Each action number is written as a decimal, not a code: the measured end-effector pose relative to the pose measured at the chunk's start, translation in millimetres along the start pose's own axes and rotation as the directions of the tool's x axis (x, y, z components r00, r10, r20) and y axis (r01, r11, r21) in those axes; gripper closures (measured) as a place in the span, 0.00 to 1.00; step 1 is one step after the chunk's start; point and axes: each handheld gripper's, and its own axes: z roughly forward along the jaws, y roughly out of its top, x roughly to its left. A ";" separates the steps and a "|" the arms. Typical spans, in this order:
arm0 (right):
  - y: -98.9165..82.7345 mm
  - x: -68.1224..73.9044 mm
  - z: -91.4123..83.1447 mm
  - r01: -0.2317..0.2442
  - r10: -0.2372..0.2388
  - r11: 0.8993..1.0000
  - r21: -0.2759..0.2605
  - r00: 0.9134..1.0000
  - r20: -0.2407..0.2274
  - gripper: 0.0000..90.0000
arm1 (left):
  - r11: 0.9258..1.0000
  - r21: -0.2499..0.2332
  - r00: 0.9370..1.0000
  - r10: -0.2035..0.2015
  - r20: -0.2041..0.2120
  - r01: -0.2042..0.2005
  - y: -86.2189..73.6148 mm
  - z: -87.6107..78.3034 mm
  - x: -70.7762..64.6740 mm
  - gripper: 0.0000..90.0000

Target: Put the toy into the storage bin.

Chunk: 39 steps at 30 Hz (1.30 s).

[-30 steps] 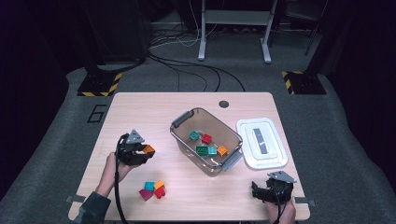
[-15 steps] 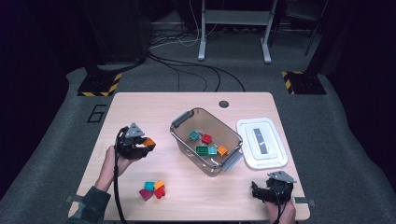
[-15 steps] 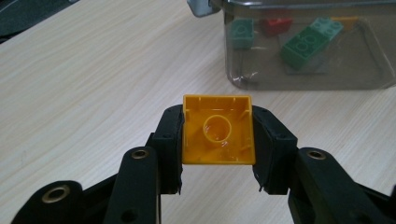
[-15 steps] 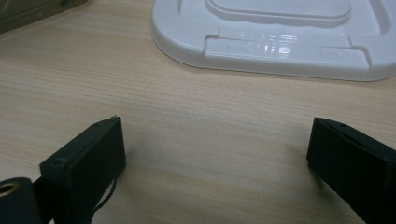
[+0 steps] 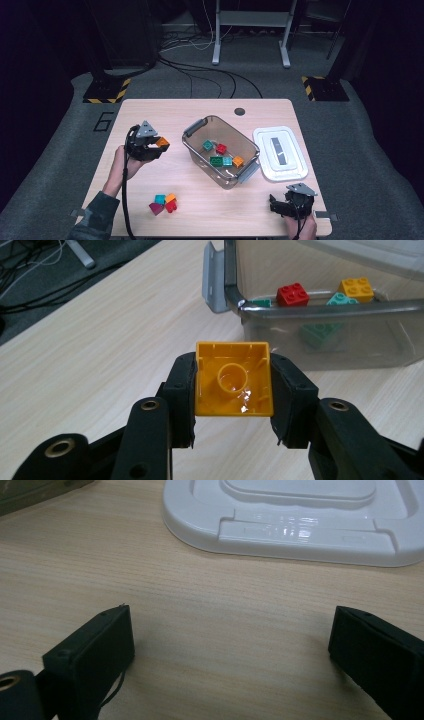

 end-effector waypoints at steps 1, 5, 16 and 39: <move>0.0 0.0 0.0 0.000 0.000 1.000 0.000 1.000 0.000 0.04 | 1.000 -0.011 1.000 -0.007 -0.003 0.007 1.8 0.6 -0.1 0.65; 0.0 0.0 0.0 0.001 -0.001 1.000 0.000 1.000 0.000 0.04 | 1.000 -0.020 1.000 -0.007 0.001 0.007 9.7 1.4 1.3 0.65; 0.0 -0.1 0.0 0.001 -0.001 1.000 0.000 1.000 0.000 0.04 | 0.999 -0.043 1.000 0.016 0.002 -0.016 33.5 2.2 -0.3 0.65; 0.0 -0.2 0.0 0.001 -0.001 1.000 0.000 1.000 -0.002 0.04 | 0.997 -0.034 0.996 0.075 0.046 -0.073 77.7 32.7 -10.2 0.65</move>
